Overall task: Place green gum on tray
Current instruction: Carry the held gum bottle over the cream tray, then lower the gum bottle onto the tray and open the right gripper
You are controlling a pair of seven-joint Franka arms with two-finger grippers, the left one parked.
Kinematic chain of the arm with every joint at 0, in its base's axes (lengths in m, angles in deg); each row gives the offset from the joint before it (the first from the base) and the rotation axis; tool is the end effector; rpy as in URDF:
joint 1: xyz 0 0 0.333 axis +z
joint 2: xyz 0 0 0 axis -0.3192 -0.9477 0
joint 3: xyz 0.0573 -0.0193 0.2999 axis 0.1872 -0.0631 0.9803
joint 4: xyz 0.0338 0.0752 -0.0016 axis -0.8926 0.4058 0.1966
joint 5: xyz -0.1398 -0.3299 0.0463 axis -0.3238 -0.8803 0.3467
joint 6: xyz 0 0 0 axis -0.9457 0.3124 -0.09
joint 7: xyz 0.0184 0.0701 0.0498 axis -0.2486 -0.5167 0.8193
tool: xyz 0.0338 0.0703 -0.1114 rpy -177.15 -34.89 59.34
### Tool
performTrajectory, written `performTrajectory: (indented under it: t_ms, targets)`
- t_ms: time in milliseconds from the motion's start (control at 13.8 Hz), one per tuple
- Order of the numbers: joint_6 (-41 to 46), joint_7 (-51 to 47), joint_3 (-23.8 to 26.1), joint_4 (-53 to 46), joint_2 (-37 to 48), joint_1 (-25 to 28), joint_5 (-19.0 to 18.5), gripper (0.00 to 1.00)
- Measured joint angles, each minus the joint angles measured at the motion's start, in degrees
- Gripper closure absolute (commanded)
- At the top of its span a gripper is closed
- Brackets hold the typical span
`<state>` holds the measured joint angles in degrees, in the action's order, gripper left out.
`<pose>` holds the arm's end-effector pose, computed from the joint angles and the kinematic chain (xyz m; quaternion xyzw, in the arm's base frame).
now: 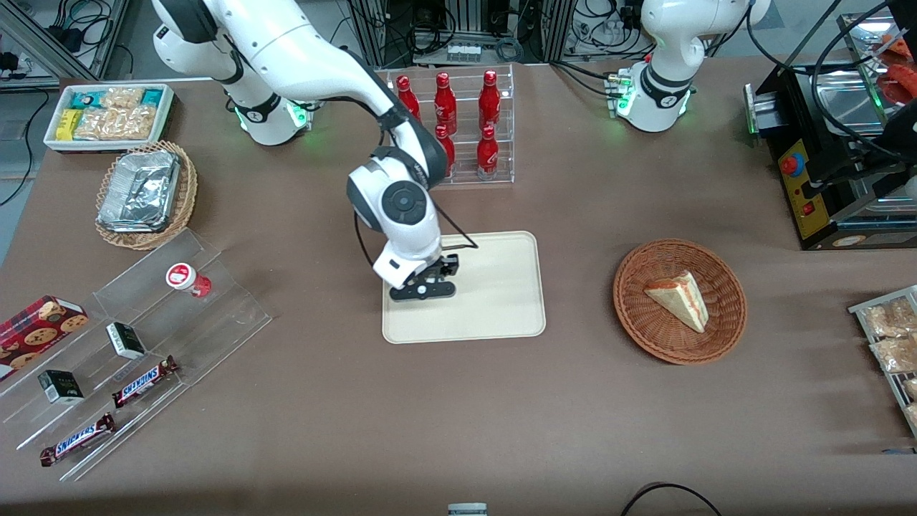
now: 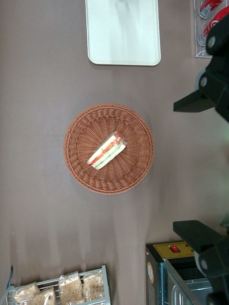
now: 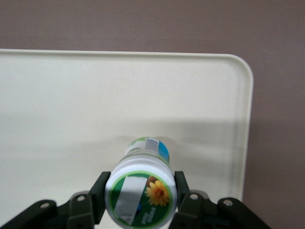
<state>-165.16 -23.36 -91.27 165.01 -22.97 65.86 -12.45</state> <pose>0.4936 0.4344 0.2504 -0.9998 -0.0155 -0.0104 0.0089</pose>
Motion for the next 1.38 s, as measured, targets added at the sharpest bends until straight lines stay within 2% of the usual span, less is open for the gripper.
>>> performTrajectory:
  t_ms: [507,580,652,797,1377]
  targets:
    - [-2.8,-4.0,0.0,-2.5,-3.8,2.3,0.0,1.0]
    - [-3.0,-4.2,0.0,-2.6,-4.2,2.5,0.0,0.96]
    - [-3.1,-4.2,0.0,-2.7,-4.6,2.7,0.0,0.78]
    - [-3.2,-4.2,0.0,-2.9,-5.0,2.7,0.0,0.0]
    - [-4.3,-3.8,0.0,-3.0,-5.6,2.8,-0.5,0.0]
